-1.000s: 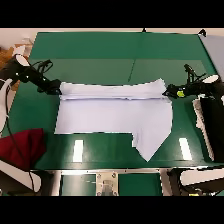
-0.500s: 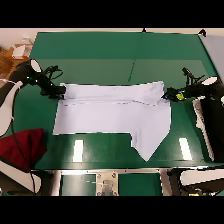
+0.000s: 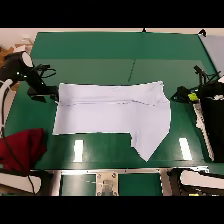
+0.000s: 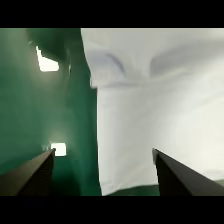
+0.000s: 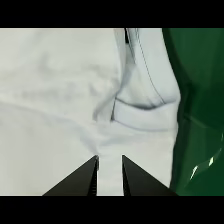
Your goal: Fold the shirts.
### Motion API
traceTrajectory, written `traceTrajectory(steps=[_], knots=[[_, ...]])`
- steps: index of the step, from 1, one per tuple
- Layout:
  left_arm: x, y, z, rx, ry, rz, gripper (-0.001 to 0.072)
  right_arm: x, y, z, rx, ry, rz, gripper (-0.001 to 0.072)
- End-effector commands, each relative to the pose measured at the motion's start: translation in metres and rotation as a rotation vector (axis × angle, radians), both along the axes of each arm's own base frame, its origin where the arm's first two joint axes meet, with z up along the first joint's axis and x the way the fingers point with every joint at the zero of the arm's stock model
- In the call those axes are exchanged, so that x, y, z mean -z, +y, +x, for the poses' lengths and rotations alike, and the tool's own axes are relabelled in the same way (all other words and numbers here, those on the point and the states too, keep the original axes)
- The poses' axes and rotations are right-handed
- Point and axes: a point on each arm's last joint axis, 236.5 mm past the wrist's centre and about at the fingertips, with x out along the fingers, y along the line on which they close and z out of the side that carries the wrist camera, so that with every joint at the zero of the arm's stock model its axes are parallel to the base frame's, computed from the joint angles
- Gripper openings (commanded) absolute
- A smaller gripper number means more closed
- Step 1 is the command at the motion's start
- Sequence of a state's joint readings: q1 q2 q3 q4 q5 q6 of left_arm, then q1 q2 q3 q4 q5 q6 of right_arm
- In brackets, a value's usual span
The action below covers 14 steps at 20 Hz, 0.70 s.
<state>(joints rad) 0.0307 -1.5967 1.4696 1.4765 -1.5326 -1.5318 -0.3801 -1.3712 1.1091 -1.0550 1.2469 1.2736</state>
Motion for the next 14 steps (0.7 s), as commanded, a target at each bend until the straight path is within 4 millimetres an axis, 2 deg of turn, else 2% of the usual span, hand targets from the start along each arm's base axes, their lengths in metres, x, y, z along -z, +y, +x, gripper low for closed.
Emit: traceTrajectory(steps=[1,2,5,6,7,10,14], knots=[[-0.021,0.002,-0.057,0.000,0.027,0.013,0.0687,-0.004,0.001,-0.059,0.074,0.059,-0.013,0.0195],[-0.019,0.002,-0.077,-0.003,0.011,0.016,0.0643,0.002,0.003,-0.080,0.114,0.082,-0.009,0.0196],[0.000,-0.005,-0.150,-0.065,-0.014,0.003,0.0629,0.026,0.012,-0.146,0.271,0.153,0.030,0.0206],[0.008,-0.011,-0.168,-0.108,-0.031,-0.017,0.0630,0.037,0.019,-0.164,0.299,0.166,0.038,0.0292],[0.016,-0.020,-0.181,-0.161,-0.064,-0.051,0.0630,0.047,0.024,-0.176,0.328,0.167,0.042,0.0324],[0.038,-0.043,-0.190,-0.314,-0.165,-0.160,0.0630,0.065,0.036,-0.184,0.392,0.126,0.065,0.0335],[0.064,-0.064,-0.175,-0.533,-0.234,-0.291,0.0630,0.056,0.054,-0.170,0.424,0.091,0.171,0.0334]])
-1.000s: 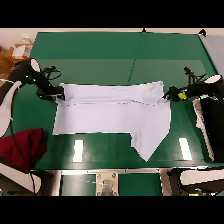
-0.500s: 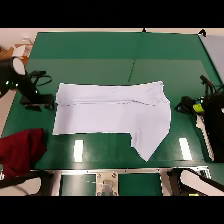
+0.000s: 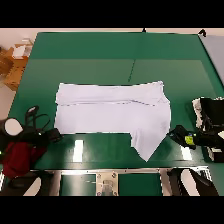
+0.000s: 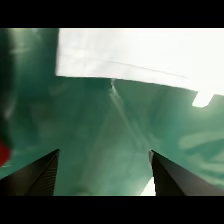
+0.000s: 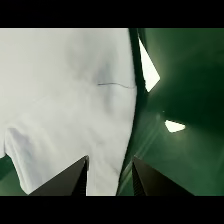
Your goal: Fold the shirts.
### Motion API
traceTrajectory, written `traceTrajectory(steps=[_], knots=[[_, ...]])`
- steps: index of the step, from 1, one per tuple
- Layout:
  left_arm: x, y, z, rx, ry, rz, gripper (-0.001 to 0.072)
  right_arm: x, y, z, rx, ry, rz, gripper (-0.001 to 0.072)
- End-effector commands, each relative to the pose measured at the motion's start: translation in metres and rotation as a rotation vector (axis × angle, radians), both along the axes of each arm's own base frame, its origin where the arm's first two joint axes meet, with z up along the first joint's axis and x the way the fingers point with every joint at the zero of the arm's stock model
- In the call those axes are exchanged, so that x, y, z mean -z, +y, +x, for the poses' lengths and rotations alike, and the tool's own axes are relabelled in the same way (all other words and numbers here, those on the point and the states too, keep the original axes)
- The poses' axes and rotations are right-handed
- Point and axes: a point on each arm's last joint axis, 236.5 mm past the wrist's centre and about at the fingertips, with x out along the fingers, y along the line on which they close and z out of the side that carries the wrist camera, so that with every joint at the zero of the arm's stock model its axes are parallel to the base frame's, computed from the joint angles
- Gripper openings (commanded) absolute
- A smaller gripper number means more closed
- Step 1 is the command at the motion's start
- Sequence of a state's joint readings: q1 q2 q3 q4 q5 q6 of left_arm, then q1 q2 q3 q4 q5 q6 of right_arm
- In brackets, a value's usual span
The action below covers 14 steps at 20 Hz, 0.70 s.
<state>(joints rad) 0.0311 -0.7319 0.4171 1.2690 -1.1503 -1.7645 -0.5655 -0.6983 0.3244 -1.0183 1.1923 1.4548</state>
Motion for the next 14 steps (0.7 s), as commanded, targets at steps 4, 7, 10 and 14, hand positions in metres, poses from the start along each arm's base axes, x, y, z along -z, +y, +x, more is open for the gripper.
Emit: traceTrajectory(steps=[4,7,10,14], knots=[[0.018,-0.017,0.053,-0.416,-0.257,-0.220,0.0629,0.005,0.008,0.008,0.069,-0.048,0.039,0.0335],[0.011,-0.002,0.079,-0.566,-0.372,-0.252,0.0628,0.008,0.006,0.011,0.079,-0.049,0.032,0.0419],[0.015,0.005,0.089,-0.638,-0.380,-0.261,0.0627,0.017,0.007,0.008,0.085,-0.008,0.053,0.0431],[0.034,-0.011,0.084,-0.664,-0.278,-0.322,0.0627,0.022,0.006,0.004,0.076,0.022,0.053,0.0432]])
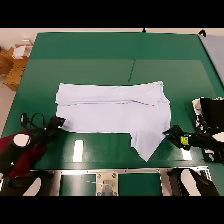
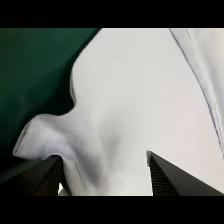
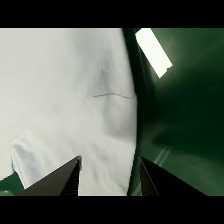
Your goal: Fold the shirts.
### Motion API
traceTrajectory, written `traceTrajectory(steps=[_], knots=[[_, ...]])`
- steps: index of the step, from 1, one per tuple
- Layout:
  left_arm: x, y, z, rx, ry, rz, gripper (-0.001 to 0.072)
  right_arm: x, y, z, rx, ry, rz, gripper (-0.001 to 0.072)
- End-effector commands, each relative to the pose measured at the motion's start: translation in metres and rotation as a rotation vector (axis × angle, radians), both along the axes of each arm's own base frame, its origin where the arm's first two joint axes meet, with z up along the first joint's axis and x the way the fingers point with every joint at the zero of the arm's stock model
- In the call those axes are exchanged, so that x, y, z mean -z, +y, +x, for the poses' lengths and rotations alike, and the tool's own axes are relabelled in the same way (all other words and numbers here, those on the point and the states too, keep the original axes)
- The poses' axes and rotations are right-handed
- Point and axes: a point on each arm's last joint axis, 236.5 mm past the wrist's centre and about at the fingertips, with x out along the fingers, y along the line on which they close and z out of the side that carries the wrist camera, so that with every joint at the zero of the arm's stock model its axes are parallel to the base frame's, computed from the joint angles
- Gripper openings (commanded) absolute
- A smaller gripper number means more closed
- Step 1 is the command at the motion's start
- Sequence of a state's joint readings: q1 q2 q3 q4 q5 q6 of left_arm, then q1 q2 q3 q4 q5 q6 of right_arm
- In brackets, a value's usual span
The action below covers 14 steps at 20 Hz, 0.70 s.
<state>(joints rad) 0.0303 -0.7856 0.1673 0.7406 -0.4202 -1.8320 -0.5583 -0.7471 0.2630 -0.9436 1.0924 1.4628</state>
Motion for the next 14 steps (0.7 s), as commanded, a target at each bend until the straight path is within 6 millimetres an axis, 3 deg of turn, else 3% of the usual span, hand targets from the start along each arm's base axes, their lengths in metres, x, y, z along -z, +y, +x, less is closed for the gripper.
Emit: traceTrajectory(steps=[1,2,3,4,6,9,10,11,14], knots=[[0.009,-0.007,0.001,-0.018,0.019,-0.056,0.0604,0.004,-0.001,-0.005,-0.017,0.029,-0.005,0.0432],[0.008,-0.008,0.002,-0.021,0.013,-0.060,0.0356,0.003,-0.002,-0.009,-0.021,0.051,-0.008,0.0432],[0.007,-0.008,0.003,-0.024,0.012,-0.063,0.0163,0.003,-0.005,-0.015,-0.024,0.088,-0.016,0.0432],[0.007,-0.008,0.003,-0.021,0.013,-0.063,0.0113,0.002,-0.009,-0.021,-0.026,0.122,-0.030,0.0434],[0.008,-0.010,0.001,-0.003,0.012,-0.058,0.0112,0.002,-0.009,-0.025,-0.018,0.148,-0.028,0.0500],[0.008,-0.011,0.001,0.006,0.013,-0.059,0.0111,0.017,0.010,-0.030,-0.031,0.177,0.024,0.0500],[0.007,-0.011,0.001,0.005,0.013,-0.060,0.0072,0.023,0.021,-0.030,-0.025,0.187,0.062,0.0500],[0.008,-0.011,0.001,0.007,0.013,-0.059,0.0025,0.029,0.032,-0.028,-0.024,0.184,0.103,0.0497],[0.008,-0.019,-0.005,0.085,0.012,-0.042,0.0024,0.040,0.050,-0.016,-0.029,0.151,0.145,0.0486]])
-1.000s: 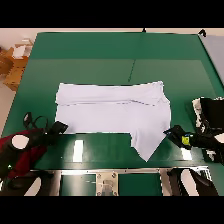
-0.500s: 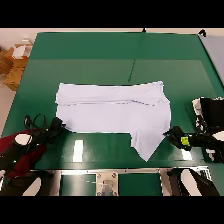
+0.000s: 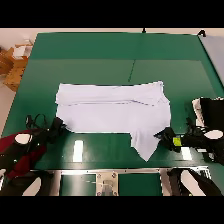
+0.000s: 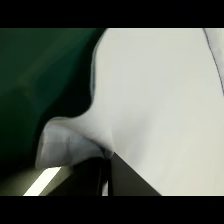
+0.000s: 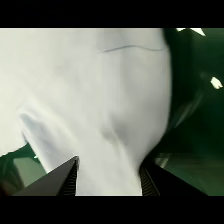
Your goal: Fold the shirts.
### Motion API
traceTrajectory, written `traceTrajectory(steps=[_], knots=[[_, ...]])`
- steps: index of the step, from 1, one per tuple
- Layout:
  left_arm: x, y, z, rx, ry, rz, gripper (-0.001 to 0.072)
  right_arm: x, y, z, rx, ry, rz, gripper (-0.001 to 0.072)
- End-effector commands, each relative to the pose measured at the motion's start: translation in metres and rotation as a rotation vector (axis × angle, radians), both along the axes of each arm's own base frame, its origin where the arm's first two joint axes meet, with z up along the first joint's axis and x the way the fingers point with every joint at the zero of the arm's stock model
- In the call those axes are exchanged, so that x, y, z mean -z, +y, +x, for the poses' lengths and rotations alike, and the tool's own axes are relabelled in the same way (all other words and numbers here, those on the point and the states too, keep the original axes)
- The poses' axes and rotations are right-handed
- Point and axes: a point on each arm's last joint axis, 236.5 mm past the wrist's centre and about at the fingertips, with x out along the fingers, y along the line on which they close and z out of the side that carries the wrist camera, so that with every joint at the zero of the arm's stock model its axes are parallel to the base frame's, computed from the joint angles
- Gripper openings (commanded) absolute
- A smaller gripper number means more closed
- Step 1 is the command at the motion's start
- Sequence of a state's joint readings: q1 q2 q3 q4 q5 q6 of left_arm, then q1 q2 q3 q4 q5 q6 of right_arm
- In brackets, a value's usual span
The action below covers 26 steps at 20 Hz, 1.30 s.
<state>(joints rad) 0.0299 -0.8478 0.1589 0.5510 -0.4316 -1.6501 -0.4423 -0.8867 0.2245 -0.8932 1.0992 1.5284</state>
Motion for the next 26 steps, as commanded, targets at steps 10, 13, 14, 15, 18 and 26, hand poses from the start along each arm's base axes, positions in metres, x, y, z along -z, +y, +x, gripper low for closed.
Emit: traceTrajectory(steps=[10,13,14,15,18,26], knots=[[-0.012,0.002,-0.021,0.255,0.091,0.074,0.0023,-0.018,-0.010,0.019,-0.112,-0.059,-0.084,0.0020],[-0.031,0.031,-0.018,0.304,0.146,0.183,0.0023,-0.032,-0.030,0.017,-0.111,-0.064,-0.190,0.0020],[-0.037,0.035,-0.015,0.311,0.147,0.206,0.0023,-0.039,-0.034,0.018,-0.107,-0.071,-0.212,0.0020],[-0.042,0.036,-0.012,0.315,0.140,0.209,0.0023,-0.045,-0.036,0.021,-0.108,-0.087,-0.221,0.0020],[-0.052,0.034,-0.006,0.325,0.123,0.208,0.0023,-0.071,-0.034,0.043,-0.096,-0.171,-0.207,0.0020],[-0.118,0.043,0.070,0.285,-0.098,0.251,0.0023,-0.143,-0.028,0.162,-0.048,-0.450,-0.137,0.0021]])
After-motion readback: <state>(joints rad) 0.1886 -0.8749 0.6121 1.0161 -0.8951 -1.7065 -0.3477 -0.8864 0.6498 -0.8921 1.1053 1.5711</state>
